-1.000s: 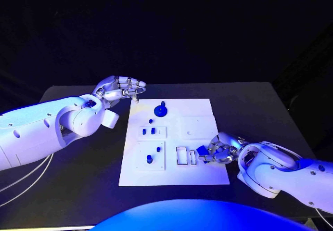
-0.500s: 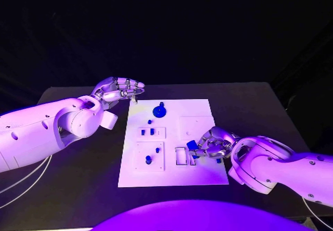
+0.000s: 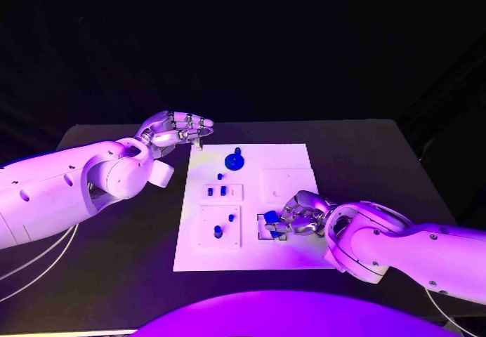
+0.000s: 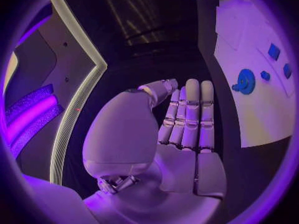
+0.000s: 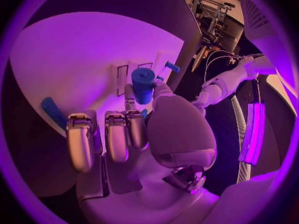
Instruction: Assemble the parts on the task board
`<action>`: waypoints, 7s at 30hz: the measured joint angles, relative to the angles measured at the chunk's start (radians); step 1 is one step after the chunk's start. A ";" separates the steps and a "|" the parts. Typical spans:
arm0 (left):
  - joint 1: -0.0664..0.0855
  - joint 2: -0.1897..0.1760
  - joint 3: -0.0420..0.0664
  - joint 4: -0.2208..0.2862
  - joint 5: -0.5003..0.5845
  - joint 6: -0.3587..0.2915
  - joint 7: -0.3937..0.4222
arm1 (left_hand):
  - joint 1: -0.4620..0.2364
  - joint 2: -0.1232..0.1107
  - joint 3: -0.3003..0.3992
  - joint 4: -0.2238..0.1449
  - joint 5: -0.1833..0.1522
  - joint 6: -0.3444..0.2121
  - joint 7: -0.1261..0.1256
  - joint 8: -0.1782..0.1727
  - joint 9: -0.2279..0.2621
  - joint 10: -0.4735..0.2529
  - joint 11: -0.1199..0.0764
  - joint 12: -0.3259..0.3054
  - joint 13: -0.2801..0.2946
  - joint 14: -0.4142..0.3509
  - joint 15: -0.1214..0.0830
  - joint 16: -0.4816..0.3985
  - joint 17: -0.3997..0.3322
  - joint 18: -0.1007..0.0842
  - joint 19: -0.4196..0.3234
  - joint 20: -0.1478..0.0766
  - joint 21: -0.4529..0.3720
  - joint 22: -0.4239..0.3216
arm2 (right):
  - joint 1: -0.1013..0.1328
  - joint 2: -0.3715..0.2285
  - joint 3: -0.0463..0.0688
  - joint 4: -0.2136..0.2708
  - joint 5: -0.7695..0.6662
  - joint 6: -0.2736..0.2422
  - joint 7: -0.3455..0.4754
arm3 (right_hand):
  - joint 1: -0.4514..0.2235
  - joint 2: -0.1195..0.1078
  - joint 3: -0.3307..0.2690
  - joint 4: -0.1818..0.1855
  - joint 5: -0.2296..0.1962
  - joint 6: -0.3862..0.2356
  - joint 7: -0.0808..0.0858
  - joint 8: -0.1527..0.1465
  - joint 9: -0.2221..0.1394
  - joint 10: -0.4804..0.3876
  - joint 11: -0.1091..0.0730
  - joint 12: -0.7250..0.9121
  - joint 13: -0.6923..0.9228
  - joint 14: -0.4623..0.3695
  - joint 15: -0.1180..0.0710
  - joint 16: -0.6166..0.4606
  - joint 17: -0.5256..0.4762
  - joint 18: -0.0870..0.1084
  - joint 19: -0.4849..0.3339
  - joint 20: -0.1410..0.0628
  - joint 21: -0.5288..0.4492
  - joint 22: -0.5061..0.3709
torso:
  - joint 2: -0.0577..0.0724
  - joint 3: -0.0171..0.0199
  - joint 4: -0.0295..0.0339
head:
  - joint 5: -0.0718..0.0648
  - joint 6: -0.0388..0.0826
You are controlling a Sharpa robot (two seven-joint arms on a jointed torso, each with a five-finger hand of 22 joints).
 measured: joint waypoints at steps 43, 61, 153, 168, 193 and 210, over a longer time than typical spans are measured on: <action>0.000 -0.004 0.000 0.002 0.003 0.000 -0.004 | 0.000 0.000 -0.003 0.003 0.000 0.000 0.000 0.000 -0.001 0.000 0.000 0.004 -0.001 0.000 0.000 0.000 -0.001 0.000 0.000 0.000 -0.003 -0.002 | 0.001 0.036 0.000 -0.031 -0.123 0.026 -0.034 | -0.220 -0.097 -0.126 0.003 -0.228 0.000 -0.008 0.026 0.054 -0.004 -0.004 -0.030 0.000 0.000 0.000 0.000 0.000 0.000 0.000 0.000 0.000 -0.001 | 0.000 0.0020 -0.0022 | 0.003 0.002; 0.000 -0.006 0.000 0.002 0.004 0.000 -0.004 | -0.004 0.004 -0.003 0.003 0.000 0.000 0.000 0.000 -0.002 0.000 0.000 0.004 -0.002 0.000 0.000 0.000 -0.001 0.000 0.000 0.000 -0.003 -0.002 | 0.001 -0.019 0.000 0.035 -0.129 0.026 -0.010 | -0.173 -0.018 -0.103 -0.001 -0.218 0.001 -0.008 0.030 0.058 -0.004 -0.004 -0.027 0.001 0.000 0.000 0.000 0.000 0.000 0.000 0.000 0.000 0.000 | 0.000 0.0012 -0.0029 | 0.003 0.000; -0.001 -0.007 -0.003 0.000 0.007 0.000 -0.008 | -0.008 0.008 -0.003 0.003 0.003 0.000 0.000 0.003 -0.002 0.000 0.000 0.007 -0.003 0.000 0.000 0.000 -0.002 0.000 0.000 0.000 -0.007 -0.005 | 0.028 -0.252 0.001 -0.001 -0.183 0.013 0.062 | 0.099 -0.081 0.023 -0.005 -0.199 -0.001 0.001 -0.005 0.029 0.000 -0.007 -0.027 0.000 0.000 0.000 0.000 0.000 0.000 0.000 0.000 0.000 0.000 | 0.000 0.0013 -0.0025 | -0.023 0.008; -0.001 -0.008 -0.004 0.000 0.008 0.000 -0.008 | -0.008 0.008 -0.003 0.003 0.003 0.000 0.000 0.003 -0.002 0.000 0.000 0.007 -0.003 0.000 0.000 0.000 -0.002 0.000 0.000 0.000 -0.007 -0.005 | -0.025 -0.205 0.000 -0.034 -0.248 0.042 0.032 | 0.099 -0.081 0.025 -0.003 -0.199 -0.001 0.001 -0.005 0.029 0.000 -0.007 -0.027 0.000 0.000 0.000 0.000 -0.001 0.000 0.000 0.000 0.000 0.000 | 0.001 0.0010 -0.0012 | -0.024 0.003; -0.001 -0.011 -0.004 0.001 0.009 0.000 -0.008 | -0.008 0.008 -0.003 0.003 0.003 0.000 0.000 0.008 -0.003 0.000 0.000 0.007 -0.004 0.000 0.000 0.000 -0.003 0.000 0.000 0.000 -0.007 -0.007 | -0.038 -0.132 0.009 -0.059 -0.355 0.069 0.003 | 0.277 -0.127 0.213 0.050 -0.038 0.032 -0.011 -0.020 0.124 -0.002 -0.009 -0.027 0.000 0.002 -0.006 0.000 0.000 0.000 0.000 -0.007 0.000 0.000 | 0.000 0.0003 -0.0012 | -0.023 0.002; -0.001 -0.010 -0.004 0.001 0.009 0.000 -0.008 | -0.008 0.008 -0.003 0.003 0.003 0.000 0.000 0.007 -0.003 0.000 0.000 0.011 -0.004 0.000 0.000 0.000 -0.003 0.000 0.000 0.000 -0.007 -0.007 | 0.002 -0.139 0.001 0.030 -0.228 -0.008 -0.011 | 0.171 -0.153 0.390 0.000 0.010 0.019 -0.012 0.003 0.048 -0.002 -0.009 -0.027 0.000 0.002 -0.006 0.004 0.000 0.000 0.000 -0.007 0.000 -0.001 | 0.000 -0.0001 -0.0012 | -0.026 0.004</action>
